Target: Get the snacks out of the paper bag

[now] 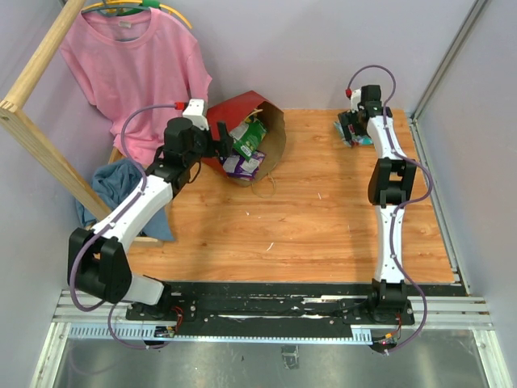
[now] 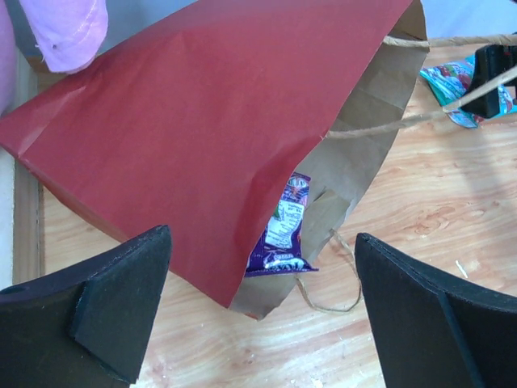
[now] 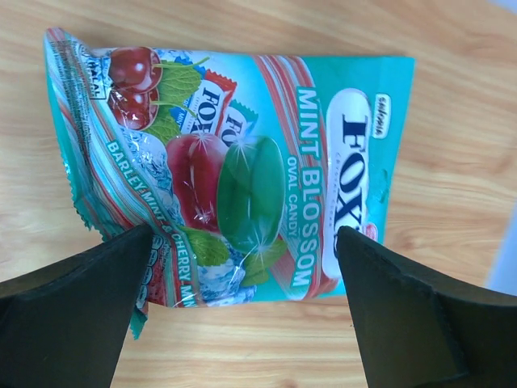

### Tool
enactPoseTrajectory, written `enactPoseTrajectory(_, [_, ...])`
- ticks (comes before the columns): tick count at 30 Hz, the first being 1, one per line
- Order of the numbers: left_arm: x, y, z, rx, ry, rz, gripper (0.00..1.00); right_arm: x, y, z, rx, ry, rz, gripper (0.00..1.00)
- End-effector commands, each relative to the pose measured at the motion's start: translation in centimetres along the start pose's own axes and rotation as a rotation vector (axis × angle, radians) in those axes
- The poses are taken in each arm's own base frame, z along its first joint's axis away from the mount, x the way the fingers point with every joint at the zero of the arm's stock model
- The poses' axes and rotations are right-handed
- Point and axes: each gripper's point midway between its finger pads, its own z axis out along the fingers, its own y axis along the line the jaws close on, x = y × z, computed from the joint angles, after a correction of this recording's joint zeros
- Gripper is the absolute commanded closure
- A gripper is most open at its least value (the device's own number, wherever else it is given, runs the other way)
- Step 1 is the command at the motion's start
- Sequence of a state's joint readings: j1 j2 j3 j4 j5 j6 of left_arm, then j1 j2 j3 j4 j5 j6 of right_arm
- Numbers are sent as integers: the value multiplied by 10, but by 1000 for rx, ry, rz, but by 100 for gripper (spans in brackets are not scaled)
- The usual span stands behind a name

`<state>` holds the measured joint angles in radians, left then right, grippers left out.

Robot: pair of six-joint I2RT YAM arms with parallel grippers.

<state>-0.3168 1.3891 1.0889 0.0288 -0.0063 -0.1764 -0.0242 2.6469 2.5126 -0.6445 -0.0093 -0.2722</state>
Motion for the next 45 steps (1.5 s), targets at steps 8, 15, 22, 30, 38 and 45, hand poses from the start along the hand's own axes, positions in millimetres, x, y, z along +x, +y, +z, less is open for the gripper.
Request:
enactPoseTrajectory(8, [-19,-4,18,17,-43,-17,0,31,-97,18,335,58,-109,2])
enactPoseTrajectory(15, [-27,-1,3,3,-76,-2,0,-23,-76,-10,261,-109,-57,2])
enactPoseTrajectory(22, [-38,-13,-30,74,-166,-20,0,-107,-41,-112,310,-360,-1,2])
enactPoseTrajectory(30, [-42,-74,-85,460,-349,-16,0,-95,47,-185,-52,-458,594,2])
enactPoseTrajectory(38, [-13,-110,-101,726,-120,217,0,-27,175,-235,-90,-455,409,2])
enactPoseTrajectory(45, [16,-132,-144,971,-169,321,0,-2,270,-285,-227,-529,182,2])
